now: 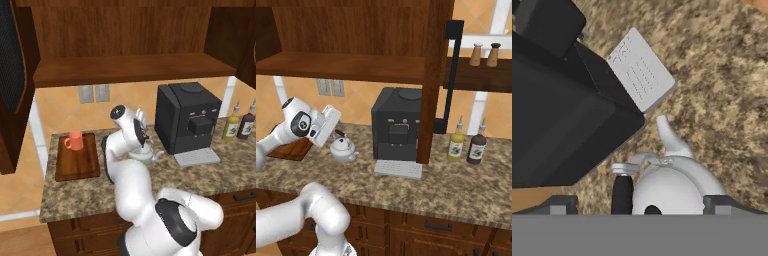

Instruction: Pick the kettle from the counter and place it on the tray. Then pick the mug from the cabinet and place it on the tray. Then close the cabinet doors.

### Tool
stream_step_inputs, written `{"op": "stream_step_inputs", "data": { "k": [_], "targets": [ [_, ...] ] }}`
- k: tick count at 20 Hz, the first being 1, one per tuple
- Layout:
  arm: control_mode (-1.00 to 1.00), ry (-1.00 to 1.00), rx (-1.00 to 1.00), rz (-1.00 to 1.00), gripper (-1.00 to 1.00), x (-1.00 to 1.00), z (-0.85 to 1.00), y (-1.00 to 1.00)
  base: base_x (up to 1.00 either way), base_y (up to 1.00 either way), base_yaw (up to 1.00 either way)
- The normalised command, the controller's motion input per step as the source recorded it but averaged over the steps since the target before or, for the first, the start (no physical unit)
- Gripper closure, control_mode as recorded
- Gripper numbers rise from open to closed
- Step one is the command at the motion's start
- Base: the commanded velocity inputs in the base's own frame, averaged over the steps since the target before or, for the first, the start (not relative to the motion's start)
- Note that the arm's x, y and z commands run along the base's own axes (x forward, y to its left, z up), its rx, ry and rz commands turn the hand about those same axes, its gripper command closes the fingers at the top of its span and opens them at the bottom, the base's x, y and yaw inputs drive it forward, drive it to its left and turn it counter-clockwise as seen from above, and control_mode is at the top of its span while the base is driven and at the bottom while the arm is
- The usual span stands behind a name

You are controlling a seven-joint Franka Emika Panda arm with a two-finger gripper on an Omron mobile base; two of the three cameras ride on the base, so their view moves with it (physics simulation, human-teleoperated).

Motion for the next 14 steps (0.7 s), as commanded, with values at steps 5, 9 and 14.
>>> {"op": "stream_step_inputs", "data": {
  "k": [5, 9, 14],
  "targets": [
    [-1.00, -0.02, 0.18, -0.01, -1.00, 0.14, 0.00, 0.00, 0.00, 0.00, 0.00],
    [-1.00, -0.08, 0.14, 0.00, -1.00, 0.15, -0.01, 0.00, 0.00, 0.00, 0.00],
    [-1.00, -0.02, 0.13, 0.00, -1.00, 0.21, -0.14, 0.00, 0.00, 0.00, 0.00]
  ]
}}
